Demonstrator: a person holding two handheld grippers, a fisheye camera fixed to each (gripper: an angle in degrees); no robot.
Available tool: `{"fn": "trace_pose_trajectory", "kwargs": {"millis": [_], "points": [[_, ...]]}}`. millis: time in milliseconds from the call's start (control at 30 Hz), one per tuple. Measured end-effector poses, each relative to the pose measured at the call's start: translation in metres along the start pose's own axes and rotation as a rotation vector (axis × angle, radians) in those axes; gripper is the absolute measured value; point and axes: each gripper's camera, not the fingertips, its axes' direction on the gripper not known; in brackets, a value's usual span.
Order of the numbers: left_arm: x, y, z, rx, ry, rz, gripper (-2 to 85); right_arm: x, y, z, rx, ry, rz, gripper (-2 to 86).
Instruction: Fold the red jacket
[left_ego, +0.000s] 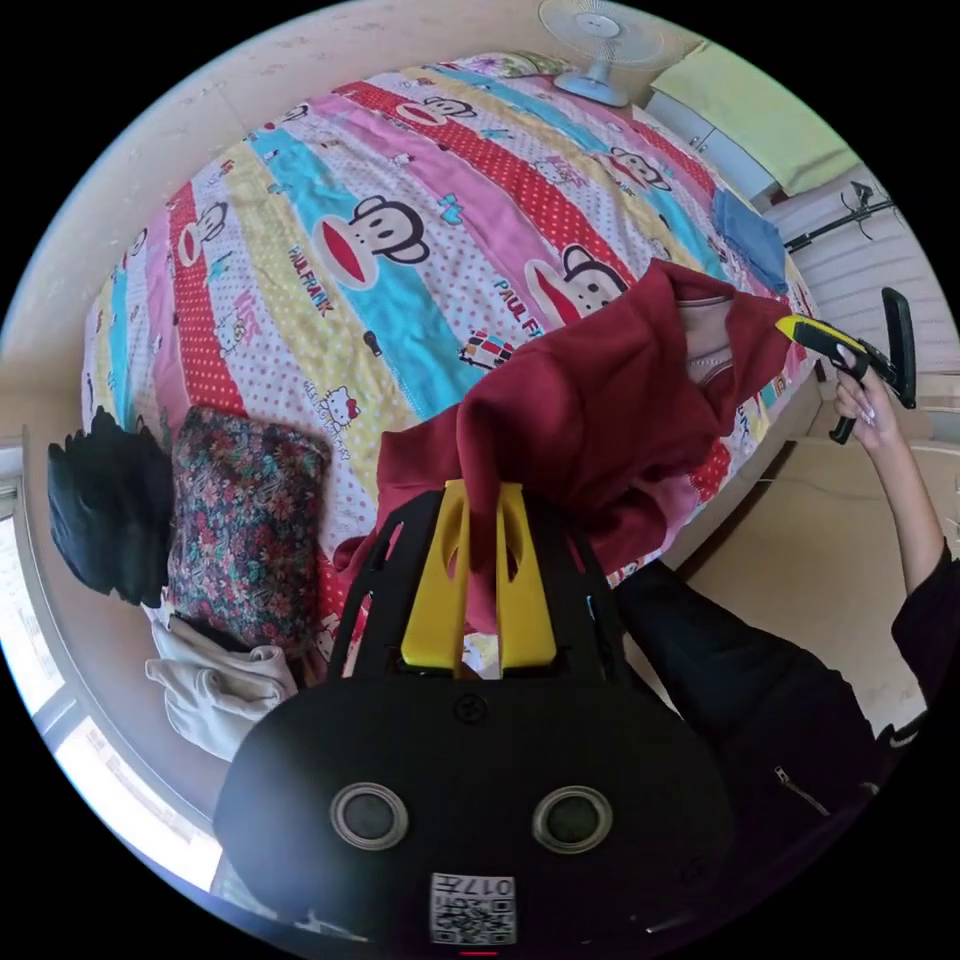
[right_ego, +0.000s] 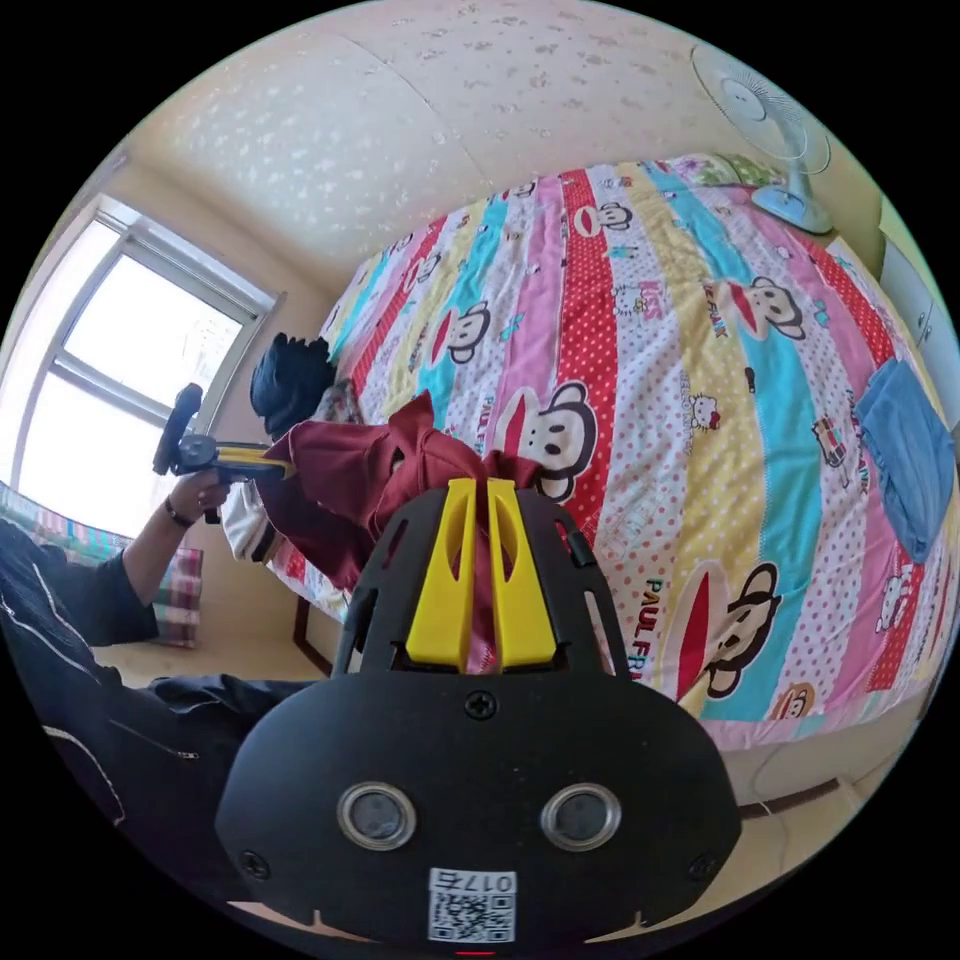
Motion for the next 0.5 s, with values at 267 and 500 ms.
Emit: {"fn": "trace_pose_trajectory", "kwargs": {"millis": [267, 500], "points": [[0.004, 0.085, -0.163, 0.214, -0.096, -0.028, 3.4, -0.093, 0.012, -0.134, 0.271, 0.083, -0.093, 1.4], [0.017, 0.147, -0.283, 0.385, -0.211, 0.023, 2.8, -0.17, 0.024, -0.242, 0.48, 0.145, -0.217, 1.4]]}}
